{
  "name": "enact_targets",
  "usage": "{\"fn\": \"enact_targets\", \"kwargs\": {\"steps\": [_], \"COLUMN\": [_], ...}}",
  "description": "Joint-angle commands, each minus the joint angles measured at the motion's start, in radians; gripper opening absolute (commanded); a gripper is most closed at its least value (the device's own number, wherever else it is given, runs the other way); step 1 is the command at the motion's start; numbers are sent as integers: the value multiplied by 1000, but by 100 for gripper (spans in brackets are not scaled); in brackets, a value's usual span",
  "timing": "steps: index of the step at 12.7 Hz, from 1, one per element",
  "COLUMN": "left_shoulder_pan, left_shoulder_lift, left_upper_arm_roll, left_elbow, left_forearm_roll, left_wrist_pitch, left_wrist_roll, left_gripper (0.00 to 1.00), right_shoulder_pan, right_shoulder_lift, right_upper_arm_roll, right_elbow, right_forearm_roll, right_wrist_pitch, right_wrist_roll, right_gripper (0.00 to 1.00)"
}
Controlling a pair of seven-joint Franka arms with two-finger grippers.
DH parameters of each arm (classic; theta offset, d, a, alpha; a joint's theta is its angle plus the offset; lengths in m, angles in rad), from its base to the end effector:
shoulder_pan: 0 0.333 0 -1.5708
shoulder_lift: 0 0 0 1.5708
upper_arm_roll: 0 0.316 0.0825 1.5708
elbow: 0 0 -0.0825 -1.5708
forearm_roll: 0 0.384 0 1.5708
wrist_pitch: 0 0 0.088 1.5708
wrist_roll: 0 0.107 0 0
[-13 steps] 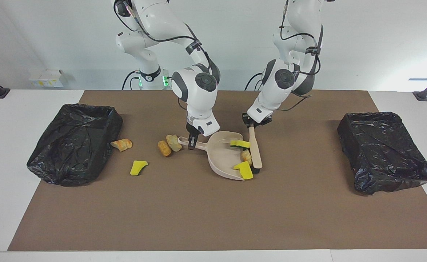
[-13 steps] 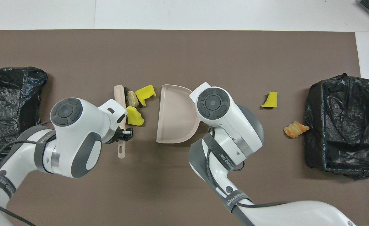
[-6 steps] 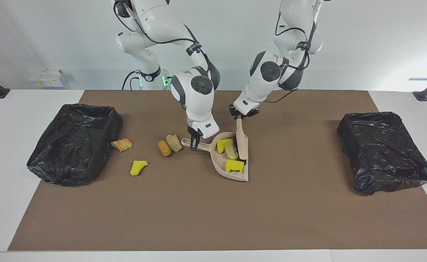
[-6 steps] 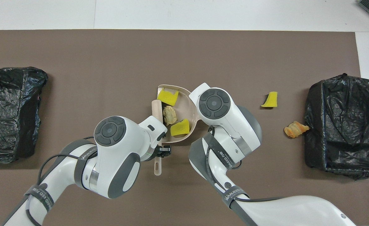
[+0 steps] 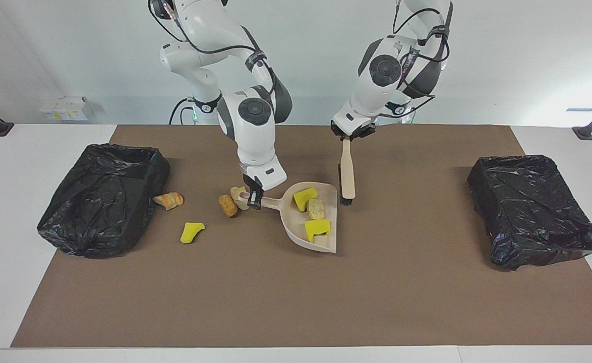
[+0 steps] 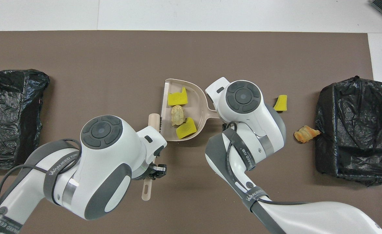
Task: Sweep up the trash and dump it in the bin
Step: 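Sweep the sponge and bread pieces into the dustpan with the left gripper, then carry the dustpan to the black bag while the left gripper drops the brush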
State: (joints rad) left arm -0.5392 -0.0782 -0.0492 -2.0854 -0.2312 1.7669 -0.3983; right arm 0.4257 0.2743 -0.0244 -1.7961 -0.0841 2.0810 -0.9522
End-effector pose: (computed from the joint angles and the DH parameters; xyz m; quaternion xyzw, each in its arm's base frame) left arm 0.4058 -0.2953 0.4441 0.9853 -0.0576 -0.1559 0.0385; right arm 0.5820 0.2434 0.3975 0.7658 0.6418 -0.0058 0.0400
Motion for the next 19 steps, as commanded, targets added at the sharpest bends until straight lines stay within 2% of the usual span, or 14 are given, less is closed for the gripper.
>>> {"fn": "enact_targets", "kwargs": {"steps": [1,3,6,9,14,16,19], "left_shoulder_pan": [34,54,29,-57,-225,-283,-303], "left_shoulder_lift": [-41,-83,-113,-123,-80,-11,0], "left_upper_arm_roll": [6,6,-9,-18,-23,-23,-24], "left_elbow": [14,25,-2,-77,-223,-229,-243], "left_forearm_roll": [13,21,85,90,90,90,88], "left_wrist_pitch": [-29,-43,-21,93,307,382,417], "left_wrist_roll": [0,-89,-220,-284,-433,-439,-459], "left_gripper": [0,0,0,0,0,0,0], "right_shoulder_pan": [-34,-85,-178,-289,-503,-580,-695], "right_shoulder_lift": [-46,-47,-47,-75,-98,-98,-99], "right_upper_arm_roll": [8,9,8,3,-5,-5,-5], "right_elbow": [20,87,158,173,170,170,173], "right_forearm_roll": [27,29,29,23,3,-26,-97], "right_wrist_pitch": [-68,-166,-274,-326,-340,-325,-322], "right_wrist_roll": [-62,-153,-310,-478,-709,-760,-827], "right_gripper": [0,0,0,0,0,0,0]}}
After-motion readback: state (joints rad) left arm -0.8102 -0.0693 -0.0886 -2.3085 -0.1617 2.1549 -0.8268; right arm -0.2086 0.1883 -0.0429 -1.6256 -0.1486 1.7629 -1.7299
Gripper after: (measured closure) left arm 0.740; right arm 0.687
